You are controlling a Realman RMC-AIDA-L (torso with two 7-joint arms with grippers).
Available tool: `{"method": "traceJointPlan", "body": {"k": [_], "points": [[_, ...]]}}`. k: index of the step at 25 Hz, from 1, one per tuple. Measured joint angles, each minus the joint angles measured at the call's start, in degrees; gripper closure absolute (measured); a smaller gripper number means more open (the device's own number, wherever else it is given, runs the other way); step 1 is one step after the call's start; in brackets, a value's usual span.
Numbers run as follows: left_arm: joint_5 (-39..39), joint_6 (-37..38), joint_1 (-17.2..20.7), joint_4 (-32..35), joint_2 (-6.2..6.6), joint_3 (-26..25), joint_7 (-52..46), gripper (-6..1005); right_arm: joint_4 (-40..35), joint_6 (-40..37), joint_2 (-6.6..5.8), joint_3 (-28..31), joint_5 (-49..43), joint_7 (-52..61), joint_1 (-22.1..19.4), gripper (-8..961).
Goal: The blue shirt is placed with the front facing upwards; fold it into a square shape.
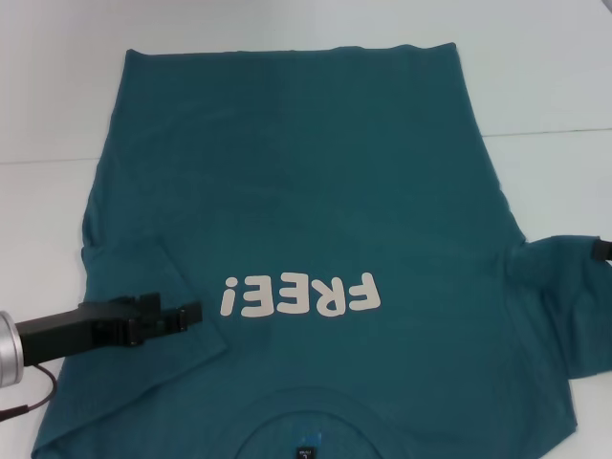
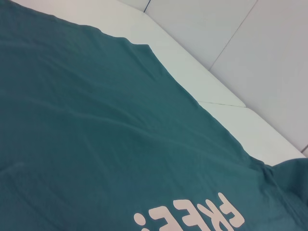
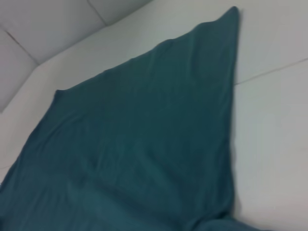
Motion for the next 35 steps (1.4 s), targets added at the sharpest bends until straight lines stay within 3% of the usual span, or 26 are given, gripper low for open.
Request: {"method": "traceJointPlan", "body": {"k": [11,17,35], "points": [[0.00,0.00,-0.07,-0.06,-0.03,0.00,0.00,90,-0.38,-0.07,-0.65,-0.31,-0.07,-0.08,1.55,949],[0.00,0.00,-0.14,-0.09,-0.06,0.00,0.00,90,-2.27,-0.71,0.47,-0.98,0.02,-0.19,2.40,949],[0.00,-0.02,-0.13,-0.09,-0.07,0.00,0.00,90,-2.14,-1.67,1.75,-3.36,0.03,-0.60,5.80,948]]}}
